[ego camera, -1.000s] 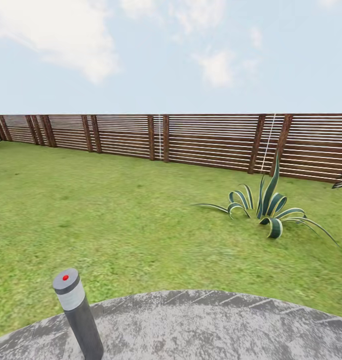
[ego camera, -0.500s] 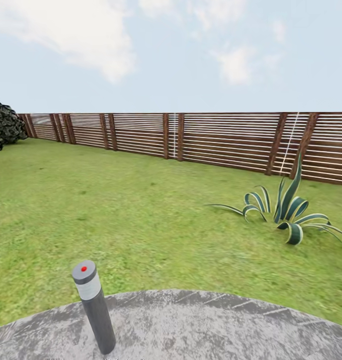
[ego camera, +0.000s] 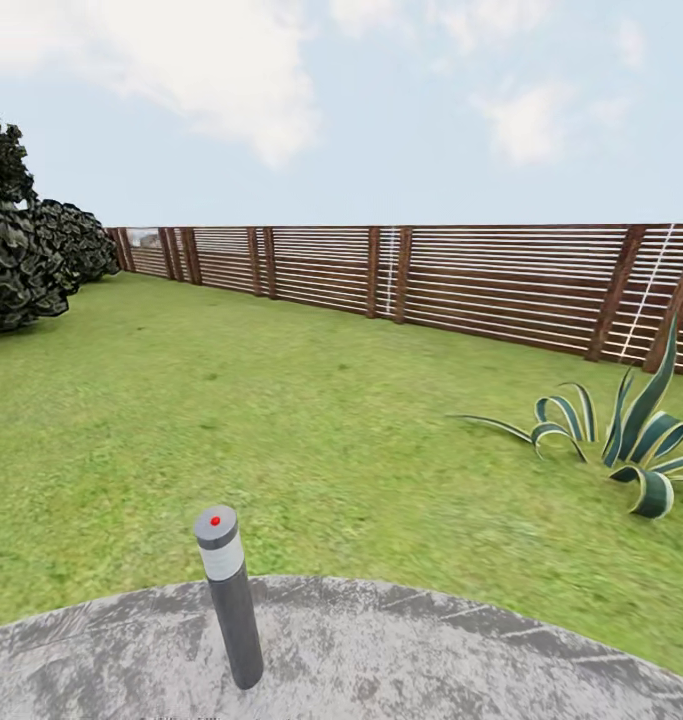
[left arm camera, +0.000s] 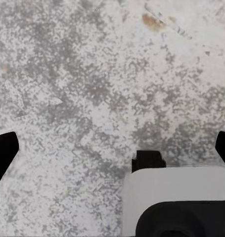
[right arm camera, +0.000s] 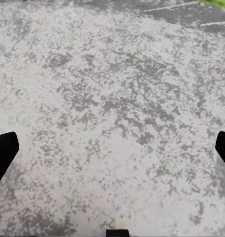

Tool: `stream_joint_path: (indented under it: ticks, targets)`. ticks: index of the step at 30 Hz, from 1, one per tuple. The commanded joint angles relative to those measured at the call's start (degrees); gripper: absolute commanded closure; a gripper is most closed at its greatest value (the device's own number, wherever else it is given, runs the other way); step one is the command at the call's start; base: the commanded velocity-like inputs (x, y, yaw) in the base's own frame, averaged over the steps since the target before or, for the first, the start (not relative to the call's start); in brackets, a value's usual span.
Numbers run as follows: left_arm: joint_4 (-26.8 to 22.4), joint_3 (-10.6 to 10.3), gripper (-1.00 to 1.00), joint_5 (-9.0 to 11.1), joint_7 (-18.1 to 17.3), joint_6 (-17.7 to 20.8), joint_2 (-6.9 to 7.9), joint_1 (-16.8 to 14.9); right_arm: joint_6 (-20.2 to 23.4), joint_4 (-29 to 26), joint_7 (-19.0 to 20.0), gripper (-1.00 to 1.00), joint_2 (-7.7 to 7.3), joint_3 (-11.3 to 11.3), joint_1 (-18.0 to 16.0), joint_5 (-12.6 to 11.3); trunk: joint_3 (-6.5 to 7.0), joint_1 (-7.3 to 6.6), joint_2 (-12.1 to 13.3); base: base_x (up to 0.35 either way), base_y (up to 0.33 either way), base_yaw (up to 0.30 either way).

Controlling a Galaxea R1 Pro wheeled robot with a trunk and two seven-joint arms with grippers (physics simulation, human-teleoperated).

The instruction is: Pick up the pesticide atomizer in the garden and spray insectifuge to fully cover both potted plants in the garden.

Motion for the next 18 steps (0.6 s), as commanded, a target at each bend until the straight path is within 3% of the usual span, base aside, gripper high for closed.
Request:
stream_joint_path:
  ticks: [1, 6, 9, 13, 18]
  targets:
    - [-0.1, -0.01, -1.0, 0.01, 0.04, -0.43, 0.16, -0.57, -1.45, -0.74, 0.0, -1.0, 0.0, -0.04, 0.0, -0.02, -0.07, 0.0, -0.03, 0.0, 0.0, 0.278]
    - [-1.07, 0.88, -1.0, 0.41, 0.11, -2.44, 0.31, -3.61, -7.47, -2.37, -0.03, -1.0, -0.01, -0.14, -0.17, -0.04, -0.18, 0.0, -0.03, 0.0, 0.0, 0.278]
    - [-1.59, 3.99, -1.0, 1.49, 0.01, -6.0, 0.42, -3.65, -8.11, -2.36, -0.03, -1.0, -0.01, -0.21, -0.25, 0.02, -0.28, 0.0, -0.03, 0.0, 0.0, 0.278]
    - [-1.49, 7.1, -1.0, 1.97, -0.45, -7.6, 0.53, -3.4, -8.15, -2.08, -0.03, -1.0, -0.01, -0.22, -0.27, 0.06, -0.41, 0.0, -0.03, 0.0, 0.0, 0.278]
    - [-1.22, 8.17, -1.0, 2.09, -0.68, -8.04, 0.56, -3.36, -8.2, 0.07, -0.03, -1.0, -0.01, -0.22, -0.27, 0.05, -0.57, 0.0, -0.03, -0.056, -0.017, 0.278]
